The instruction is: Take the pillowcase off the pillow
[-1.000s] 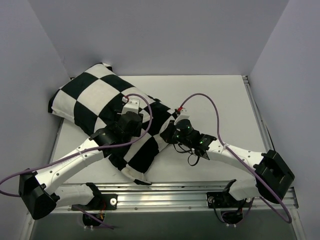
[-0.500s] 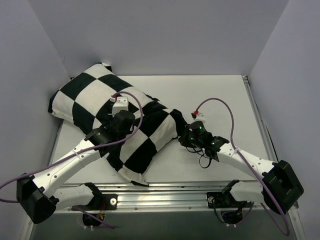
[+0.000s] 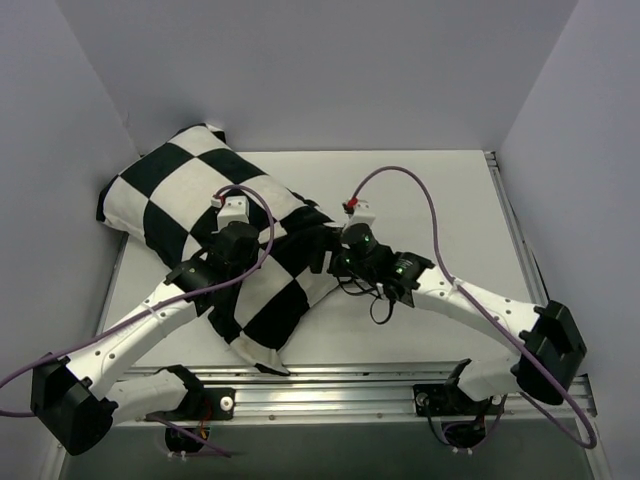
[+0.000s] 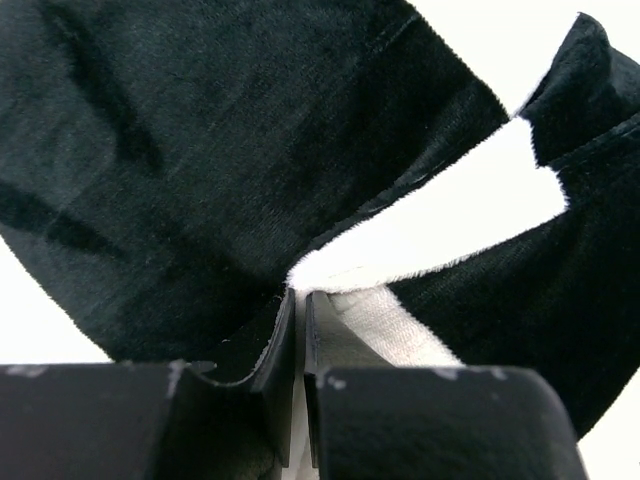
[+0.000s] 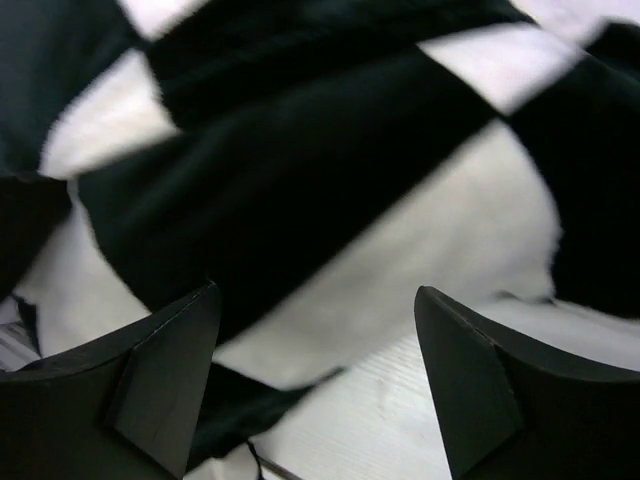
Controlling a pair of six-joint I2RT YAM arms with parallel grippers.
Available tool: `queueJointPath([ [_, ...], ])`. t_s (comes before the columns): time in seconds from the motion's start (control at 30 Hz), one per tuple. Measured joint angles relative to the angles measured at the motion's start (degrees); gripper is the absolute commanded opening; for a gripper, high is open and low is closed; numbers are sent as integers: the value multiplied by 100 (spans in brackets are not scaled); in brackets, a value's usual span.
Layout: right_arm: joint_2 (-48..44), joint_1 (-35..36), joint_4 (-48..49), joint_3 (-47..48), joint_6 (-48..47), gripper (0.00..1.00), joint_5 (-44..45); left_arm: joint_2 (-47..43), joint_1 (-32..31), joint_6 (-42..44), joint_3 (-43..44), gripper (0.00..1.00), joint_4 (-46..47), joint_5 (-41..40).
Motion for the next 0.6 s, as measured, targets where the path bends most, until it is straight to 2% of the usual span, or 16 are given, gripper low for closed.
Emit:
queueJointPath([
  [0.13, 844, 321, 11, 968, 94, 85, 280, 17, 9, 2, 2, 2, 33, 87],
  [0.3, 1921, 555, -291, 2000, 151, 86, 573, 7, 9, 2, 2, 2, 37, 138],
  [0.37, 2157, 638, -437, 2229, 151, 75, 748, 9, 9, 2, 2, 2, 31, 157],
  [0.4, 2256, 675, -492, 2312, 146, 55, 826, 9, 9, 2, 2, 2, 24, 164],
  [0.47, 2367, 721, -505, 2343, 181, 33, 944, 9, 9, -9, 2, 2, 17, 195],
  [0.5, 2406, 732, -494, 2332, 223, 11, 1008, 9, 9, -20, 2, 2, 13, 208],
  [0.53, 2428, 734, -459, 2286, 227, 0, 1056, 9, 9, -35, 2, 2, 9, 212],
  [0.6, 2430, 702, -227, 2035, 313, 0, 1119, 9, 9, -81, 2, 2, -4, 225],
])
